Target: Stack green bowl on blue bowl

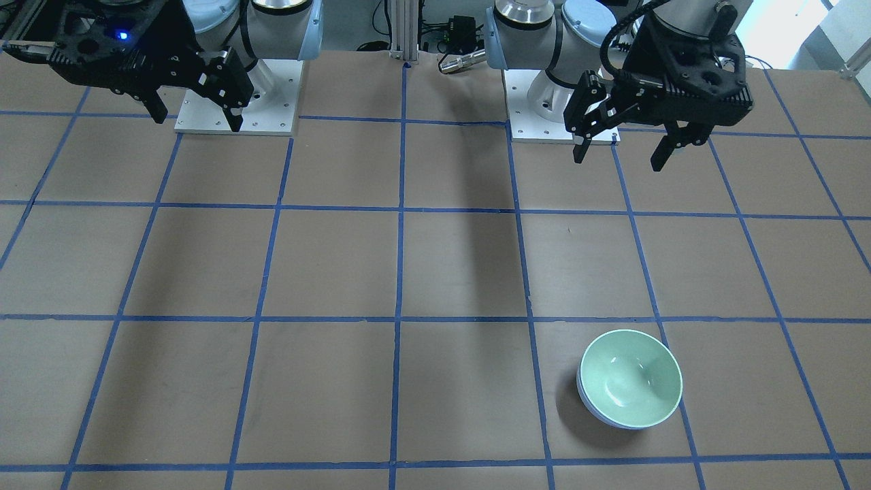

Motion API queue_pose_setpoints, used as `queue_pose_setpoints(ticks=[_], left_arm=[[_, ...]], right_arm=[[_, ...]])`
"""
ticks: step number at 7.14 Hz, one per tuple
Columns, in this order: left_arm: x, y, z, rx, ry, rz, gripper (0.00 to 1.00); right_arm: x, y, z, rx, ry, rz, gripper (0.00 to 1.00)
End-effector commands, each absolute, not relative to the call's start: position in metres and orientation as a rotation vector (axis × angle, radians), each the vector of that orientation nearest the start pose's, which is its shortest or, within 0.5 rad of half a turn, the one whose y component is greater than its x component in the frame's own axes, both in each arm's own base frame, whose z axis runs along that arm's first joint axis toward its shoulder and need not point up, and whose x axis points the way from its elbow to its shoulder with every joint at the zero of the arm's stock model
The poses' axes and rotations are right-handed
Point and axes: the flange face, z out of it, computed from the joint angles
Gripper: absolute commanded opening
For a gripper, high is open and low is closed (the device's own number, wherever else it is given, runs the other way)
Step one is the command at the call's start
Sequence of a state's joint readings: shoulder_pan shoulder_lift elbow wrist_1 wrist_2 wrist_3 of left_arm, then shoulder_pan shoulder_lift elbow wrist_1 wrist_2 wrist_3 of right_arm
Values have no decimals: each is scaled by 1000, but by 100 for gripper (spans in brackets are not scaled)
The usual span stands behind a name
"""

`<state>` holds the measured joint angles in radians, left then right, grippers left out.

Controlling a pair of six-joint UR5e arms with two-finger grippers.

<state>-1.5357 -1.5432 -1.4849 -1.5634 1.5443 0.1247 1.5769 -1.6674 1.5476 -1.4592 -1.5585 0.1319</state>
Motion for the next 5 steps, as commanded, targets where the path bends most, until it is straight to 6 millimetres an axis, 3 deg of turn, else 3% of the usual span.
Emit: queue_pose_setpoints(ticks=[1, 5], left_arm=[[-118, -494, 547, 152, 3141, -222, 100], [-118, -495, 546, 152, 3142, -215, 100]], right_arm=[[137, -448, 534, 197, 3122, -15, 100], [137, -448, 534, 197, 3123, -13, 100]])
